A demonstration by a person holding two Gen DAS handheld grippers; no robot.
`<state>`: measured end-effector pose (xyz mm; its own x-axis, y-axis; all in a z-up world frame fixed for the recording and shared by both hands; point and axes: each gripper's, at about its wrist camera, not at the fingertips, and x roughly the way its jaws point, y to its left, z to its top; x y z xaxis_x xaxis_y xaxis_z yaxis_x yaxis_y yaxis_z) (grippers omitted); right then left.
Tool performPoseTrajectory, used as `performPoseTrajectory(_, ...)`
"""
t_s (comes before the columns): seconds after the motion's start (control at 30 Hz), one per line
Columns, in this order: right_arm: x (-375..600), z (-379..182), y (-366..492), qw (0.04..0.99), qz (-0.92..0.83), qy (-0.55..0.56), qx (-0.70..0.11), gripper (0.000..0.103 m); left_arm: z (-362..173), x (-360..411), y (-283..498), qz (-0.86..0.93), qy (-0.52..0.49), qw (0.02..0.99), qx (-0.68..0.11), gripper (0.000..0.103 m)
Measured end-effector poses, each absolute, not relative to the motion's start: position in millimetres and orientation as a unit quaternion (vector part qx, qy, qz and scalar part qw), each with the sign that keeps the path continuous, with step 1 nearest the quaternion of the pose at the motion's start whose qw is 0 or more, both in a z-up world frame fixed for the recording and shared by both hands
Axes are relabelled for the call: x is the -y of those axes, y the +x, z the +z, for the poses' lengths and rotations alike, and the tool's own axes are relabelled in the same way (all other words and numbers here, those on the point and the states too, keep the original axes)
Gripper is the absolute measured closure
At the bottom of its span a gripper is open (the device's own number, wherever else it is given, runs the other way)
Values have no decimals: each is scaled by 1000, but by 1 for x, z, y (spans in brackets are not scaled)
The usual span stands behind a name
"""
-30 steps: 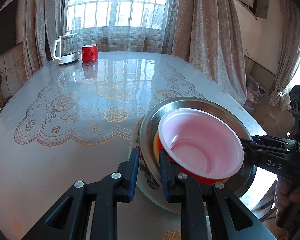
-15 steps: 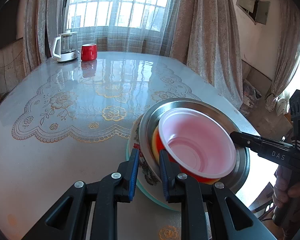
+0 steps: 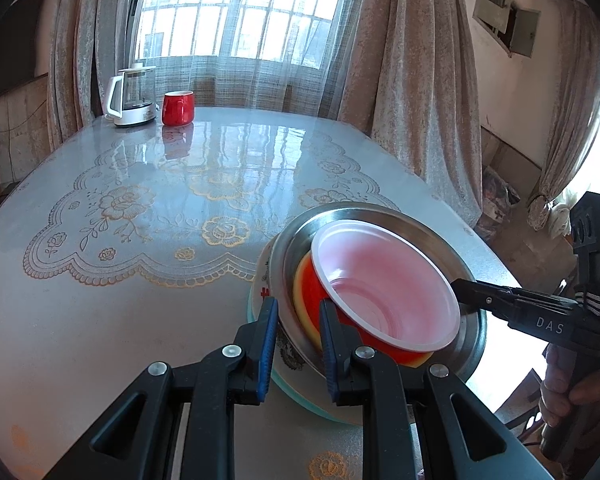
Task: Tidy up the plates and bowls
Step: 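Lower the steel bowl onto the white plate stack with both tools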
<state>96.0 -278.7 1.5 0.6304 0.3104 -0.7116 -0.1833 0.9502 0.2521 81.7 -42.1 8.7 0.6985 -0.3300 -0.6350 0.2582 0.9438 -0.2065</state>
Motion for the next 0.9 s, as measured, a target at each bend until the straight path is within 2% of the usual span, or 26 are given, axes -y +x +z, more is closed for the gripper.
performPoseTrajectory(0.9,271,-2,96,896,169,41,-409,76,5,50,66,-100,-38,933,-343,82)
